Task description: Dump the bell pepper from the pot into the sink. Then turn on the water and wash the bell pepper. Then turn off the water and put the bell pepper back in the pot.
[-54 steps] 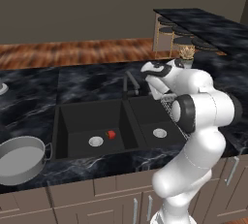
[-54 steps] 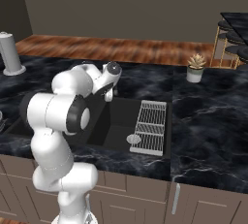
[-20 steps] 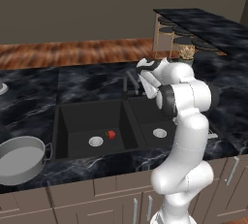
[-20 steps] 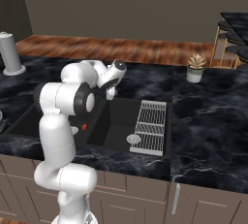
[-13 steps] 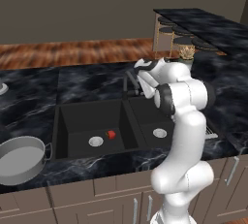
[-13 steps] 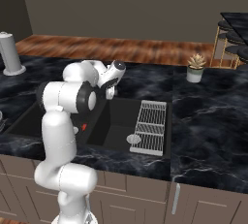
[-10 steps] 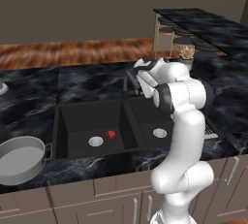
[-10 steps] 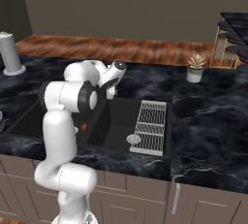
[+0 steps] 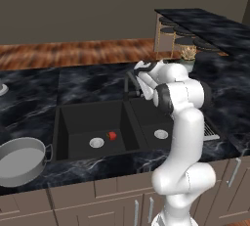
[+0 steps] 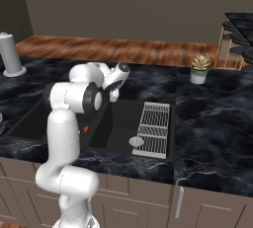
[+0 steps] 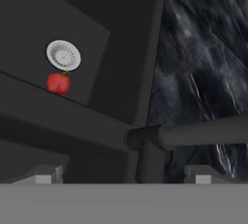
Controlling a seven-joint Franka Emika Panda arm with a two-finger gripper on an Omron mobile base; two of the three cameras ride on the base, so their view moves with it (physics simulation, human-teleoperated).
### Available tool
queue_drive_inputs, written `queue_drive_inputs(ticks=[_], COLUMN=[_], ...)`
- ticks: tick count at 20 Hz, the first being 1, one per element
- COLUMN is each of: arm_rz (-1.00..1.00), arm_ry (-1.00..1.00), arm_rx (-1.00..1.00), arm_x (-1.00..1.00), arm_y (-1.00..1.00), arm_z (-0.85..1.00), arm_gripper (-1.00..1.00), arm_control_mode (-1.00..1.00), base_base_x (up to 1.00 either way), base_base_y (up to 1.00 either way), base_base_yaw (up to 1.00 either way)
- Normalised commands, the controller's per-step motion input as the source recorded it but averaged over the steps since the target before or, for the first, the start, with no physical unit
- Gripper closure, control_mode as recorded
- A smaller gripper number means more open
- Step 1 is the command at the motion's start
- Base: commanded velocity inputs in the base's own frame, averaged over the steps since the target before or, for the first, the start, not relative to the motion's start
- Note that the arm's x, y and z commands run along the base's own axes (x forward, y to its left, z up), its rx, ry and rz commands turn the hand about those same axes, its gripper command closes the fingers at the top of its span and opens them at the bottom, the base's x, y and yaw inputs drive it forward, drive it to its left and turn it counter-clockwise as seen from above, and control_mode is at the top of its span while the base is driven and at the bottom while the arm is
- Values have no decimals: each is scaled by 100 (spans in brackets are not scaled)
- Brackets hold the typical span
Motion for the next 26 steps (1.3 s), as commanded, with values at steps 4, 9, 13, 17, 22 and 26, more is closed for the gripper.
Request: queue_drive_inputs(ticks=[4, 9, 13, 17, 22, 26], arm_rz=[0, 0, 0, 0, 0, 0], arm_ry=[1, 2, 4, 5, 4, 3], arm_rx=[0, 0, 0, 0, 0, 0], arm_x=[18, 27, 26, 26, 21, 24], arm_y=[0, 0, 0, 0, 0, 0], arm_z=[-10, -7, -12, -15, -11, -8], arm_gripper=[-100, -100, -100, -100, -100, -100], arm_control_mode=[-100, -100, -100, -100, -100, -100], base_base_x=[0, 0, 0, 0, 0, 0], base_base_y=[0, 0, 0, 0, 0, 0], base_base_yaw=[0, 0, 0, 0, 0, 0])
